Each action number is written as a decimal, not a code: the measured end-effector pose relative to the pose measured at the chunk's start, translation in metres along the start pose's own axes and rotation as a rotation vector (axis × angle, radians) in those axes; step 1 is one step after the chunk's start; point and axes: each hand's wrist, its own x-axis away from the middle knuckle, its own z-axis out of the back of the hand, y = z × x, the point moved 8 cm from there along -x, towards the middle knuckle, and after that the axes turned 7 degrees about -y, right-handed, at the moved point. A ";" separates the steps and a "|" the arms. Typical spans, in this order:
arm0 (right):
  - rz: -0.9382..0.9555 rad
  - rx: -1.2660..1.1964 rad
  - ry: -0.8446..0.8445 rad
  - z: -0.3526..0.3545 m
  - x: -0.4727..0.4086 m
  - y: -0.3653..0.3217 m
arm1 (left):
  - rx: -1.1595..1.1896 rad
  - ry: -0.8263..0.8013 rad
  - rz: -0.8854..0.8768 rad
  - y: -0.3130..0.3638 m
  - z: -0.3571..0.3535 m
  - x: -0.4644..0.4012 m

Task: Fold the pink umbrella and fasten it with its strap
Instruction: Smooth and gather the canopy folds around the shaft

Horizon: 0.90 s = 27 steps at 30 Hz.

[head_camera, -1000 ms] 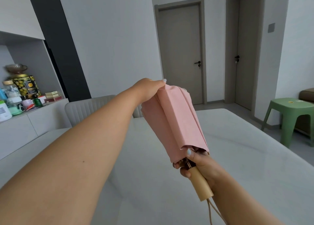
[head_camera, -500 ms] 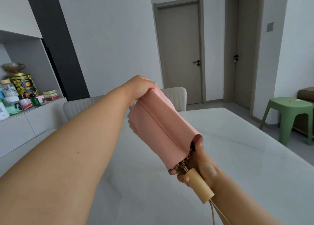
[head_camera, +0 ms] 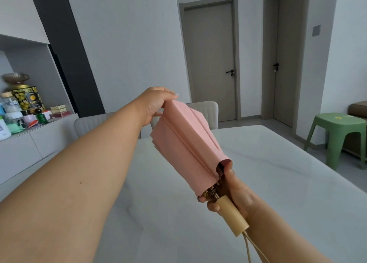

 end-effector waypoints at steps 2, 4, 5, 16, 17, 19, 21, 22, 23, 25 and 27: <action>-0.001 0.028 0.038 0.003 0.000 0.001 | -0.019 -0.013 -0.021 -0.001 -0.003 0.001; 0.012 0.014 0.030 0.003 0.000 0.000 | 0.105 0.023 -0.056 -0.003 0.000 0.002; 0.022 0.001 0.021 0.002 0.000 -0.001 | 0.174 0.051 -0.069 -0.006 0.003 0.002; 0.123 0.035 0.042 -0.002 0.003 -0.014 | -0.058 0.150 -0.092 -0.001 0.004 0.003; 0.120 0.055 0.057 -0.002 0.003 -0.014 | -0.126 0.154 -0.073 -0.001 0.004 0.002; 0.106 0.099 0.093 -0.002 0.003 -0.013 | -0.334 0.164 -0.024 -0.003 0.003 0.002; 0.100 0.120 0.133 0.001 0.003 -0.011 | -0.546 0.174 0.005 -0.007 0.004 0.001; 0.104 0.116 0.144 0.001 0.003 -0.012 | -0.551 0.173 -0.006 -0.007 0.004 0.000; 0.113 0.106 0.146 0.002 0.003 -0.012 | -0.483 0.160 -0.025 -0.008 0.004 0.000; 0.136 0.078 0.133 0.001 0.003 -0.016 | -0.197 0.152 -0.033 -0.011 0.007 0.001; 0.157 0.063 0.108 0.000 0.002 -0.019 | 0.096 0.157 0.003 -0.020 0.009 0.004</action>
